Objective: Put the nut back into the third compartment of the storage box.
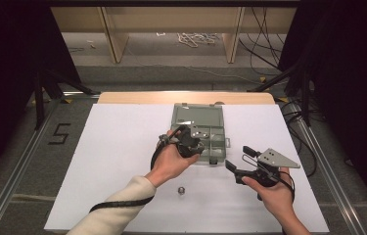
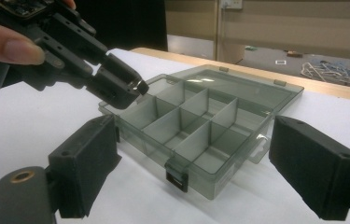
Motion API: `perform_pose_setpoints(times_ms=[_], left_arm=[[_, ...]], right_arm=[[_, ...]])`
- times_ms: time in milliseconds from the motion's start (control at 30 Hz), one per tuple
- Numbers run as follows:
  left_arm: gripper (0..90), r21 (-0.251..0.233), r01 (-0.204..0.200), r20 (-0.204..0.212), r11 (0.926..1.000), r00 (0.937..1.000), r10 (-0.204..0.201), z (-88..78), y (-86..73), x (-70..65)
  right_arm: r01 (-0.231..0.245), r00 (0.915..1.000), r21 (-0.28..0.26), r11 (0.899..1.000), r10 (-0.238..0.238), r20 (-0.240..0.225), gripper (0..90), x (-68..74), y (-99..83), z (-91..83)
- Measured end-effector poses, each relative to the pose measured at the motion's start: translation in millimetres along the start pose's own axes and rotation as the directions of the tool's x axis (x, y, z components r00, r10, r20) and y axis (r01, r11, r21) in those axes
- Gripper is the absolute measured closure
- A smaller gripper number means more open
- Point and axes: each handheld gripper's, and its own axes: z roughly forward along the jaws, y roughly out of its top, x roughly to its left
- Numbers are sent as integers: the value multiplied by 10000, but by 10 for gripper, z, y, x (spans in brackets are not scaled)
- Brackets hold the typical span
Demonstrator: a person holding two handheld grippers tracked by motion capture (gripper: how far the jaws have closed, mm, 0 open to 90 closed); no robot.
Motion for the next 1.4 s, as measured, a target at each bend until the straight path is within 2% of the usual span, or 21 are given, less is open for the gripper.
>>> perform_pose_setpoints(times_ms=[233, 267, 300, 333, 367, 400, 433, 500, 533, 700, 800, 967, 1133, 1267, 1400], left_arm=[[702, -123, 139, -83, 9998, 9999, -140, 59, 97, 57], [703, -156, 187, -64, 9997, 9998, -188, 71, 108, 65], [703, -156, 187, -64, 9997, 9998, -188, 71, 108, 65], [703, -149, 181, -113, 9997, 9998, -183, 90, 134, 80], [702, -149, 181, -113, 9997, 9998, -183, 90, 134, 80], [702, -163, 235, -172, 9996, 9996, -238, 114, 155, 88], [703, -160, 213, -173, 9996, 9996, -216, 127, 166, 92], [703, -174, 208, -202, 9996, 9996, -212, 152, 187, 101], [702, -189, 245, -219, 9995, 9994, -249, 165, 195, 106], [703, -276, 257, -310, 9993, 9992, -266, 217, 247, 138], [703, -261, 261, -324, 9993, 9991, -270, 247, 269, 150], [702, -214, 236, -343, 9995, 9991, -244, 311, 290, 158], [702, -194, 263, -448, 9995, 9986, -272, 383, 316, 180], [702, -184, 251, -519, 9995, 9983, -260, 431, 337, 201], [702, -80, 219, -603, 9997, 9979, -223, 486, 352, 250]], right_arm=[[10, 10000, 6, 10000, -10, -4, 161, 1, 0, 0], [71, 9999, 318, 9995, -75, 108, 161, -3, 9, -26], [71, 9999, 318, 9995, -75, 108, 161, -3, 9, -26], [41, 10000, 79, 10000, -42, 89, 161, -2, 2, -7], [41, 10000, 79, 10000, -42, 89, 161, -2, 2, -7], [55, 9999, 311, 9995, -58, 94, 161, -2, 9, -25], [26, 10000, 73, 10000, -27, 75, 161, -1, 2, -7], [40, 9999, 202, 9998, -42, 104, 161, -3, 6, -17], [-48, 10000, -98, 9999, 48, -22, 161, -1, -4, 9], [-106, 9999, -122, 9999, 106, -48, 161, -7, -5, 9], [-49, 10000, 83, 10000, 48, 55, 161, -11, 1, -8], [-17, 10000, -157, 9999, 17, -4, 161, -14, -3, 7], [-94, 10000, 13, 10000, 94, 16, 161, -14, 0, -5], [-129, 9999, -141, 9998, 128, -53, 161, -12, -1, 4], [-71, 10000, -29, 10000, 71, 57, 161, -19, -1, -4]])
